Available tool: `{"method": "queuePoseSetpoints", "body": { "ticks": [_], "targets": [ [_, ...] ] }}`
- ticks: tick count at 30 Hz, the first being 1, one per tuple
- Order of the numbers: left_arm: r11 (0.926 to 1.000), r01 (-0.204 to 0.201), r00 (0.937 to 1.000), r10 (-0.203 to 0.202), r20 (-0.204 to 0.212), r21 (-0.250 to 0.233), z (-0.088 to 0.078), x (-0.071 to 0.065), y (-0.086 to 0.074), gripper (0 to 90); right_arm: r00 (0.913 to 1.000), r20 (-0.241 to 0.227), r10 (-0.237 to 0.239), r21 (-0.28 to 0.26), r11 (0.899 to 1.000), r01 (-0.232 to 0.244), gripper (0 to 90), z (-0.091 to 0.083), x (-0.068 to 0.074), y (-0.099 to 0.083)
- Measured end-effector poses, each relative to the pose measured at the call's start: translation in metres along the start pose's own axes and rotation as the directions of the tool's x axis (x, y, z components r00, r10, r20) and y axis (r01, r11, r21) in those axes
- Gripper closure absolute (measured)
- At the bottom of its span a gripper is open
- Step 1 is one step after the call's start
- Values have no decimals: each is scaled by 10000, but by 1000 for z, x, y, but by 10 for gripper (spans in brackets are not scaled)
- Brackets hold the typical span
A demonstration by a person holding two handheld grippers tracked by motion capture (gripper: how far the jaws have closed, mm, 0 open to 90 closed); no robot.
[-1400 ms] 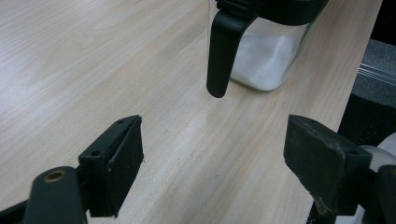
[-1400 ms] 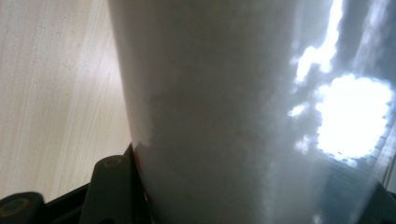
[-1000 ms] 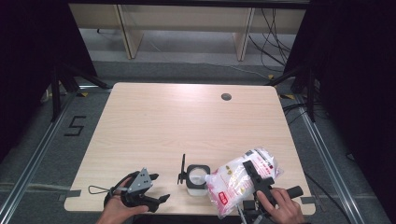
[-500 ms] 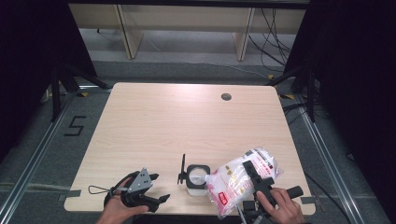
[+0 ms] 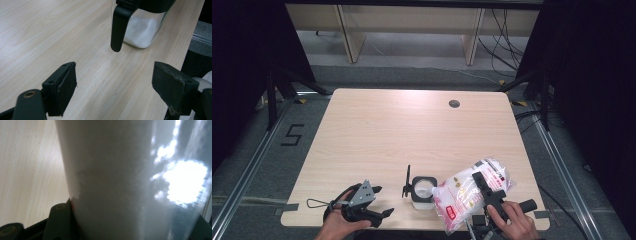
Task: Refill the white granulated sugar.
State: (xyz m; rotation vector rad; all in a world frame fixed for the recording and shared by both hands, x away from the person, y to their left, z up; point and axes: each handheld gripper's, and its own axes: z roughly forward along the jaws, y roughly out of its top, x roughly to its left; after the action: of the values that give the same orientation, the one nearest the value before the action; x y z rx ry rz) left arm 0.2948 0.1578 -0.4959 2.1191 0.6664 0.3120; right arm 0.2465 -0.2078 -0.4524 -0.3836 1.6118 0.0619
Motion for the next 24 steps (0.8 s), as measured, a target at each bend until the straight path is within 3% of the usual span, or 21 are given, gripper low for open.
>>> {"method": "queuePoseSetpoints", "body": {
  "ticks": [2,5,7,11,15,16,18,24],
  "targets": [
    [10000,10,10000,-10,-15,42,0,0,0,193,9996,43,285,-39,9996,-284,440,0,2,-1],
    [9999,127,9999,-127,13,-62,0,-1,0,194,9999,96,31,-71,10000,-31,440,0,0,0],
    [9998,149,9999,-149,12,-95,0,-1,0,194,9994,-4,348,31,9994,-348,440,0,3,-1],
    [10000,16,10000,-16,3,39,-2,0,1,194,9999,115,31,-64,10000,-30,440,0,1,0],
    [10000,22,10000,-22,-30,-4,-1,-1,0,194,9999,148,6,-86,10000,-5,441,0,1,0],
    [10000,54,10000,-54,-48,-4,-1,-1,1,194,9998,66,194,24,9998,-195,440,-1,2,0],
    [9999,100,9999,-100,-14,-96,0,-1,0,194,9999,126,-57,-167,9998,59,441,0,0,0],
    [10000,16,10000,-16,0,31,-1,-1,1,194,9995,48,301,25,9995,-301,441,-1,4,0]
  ]
}}
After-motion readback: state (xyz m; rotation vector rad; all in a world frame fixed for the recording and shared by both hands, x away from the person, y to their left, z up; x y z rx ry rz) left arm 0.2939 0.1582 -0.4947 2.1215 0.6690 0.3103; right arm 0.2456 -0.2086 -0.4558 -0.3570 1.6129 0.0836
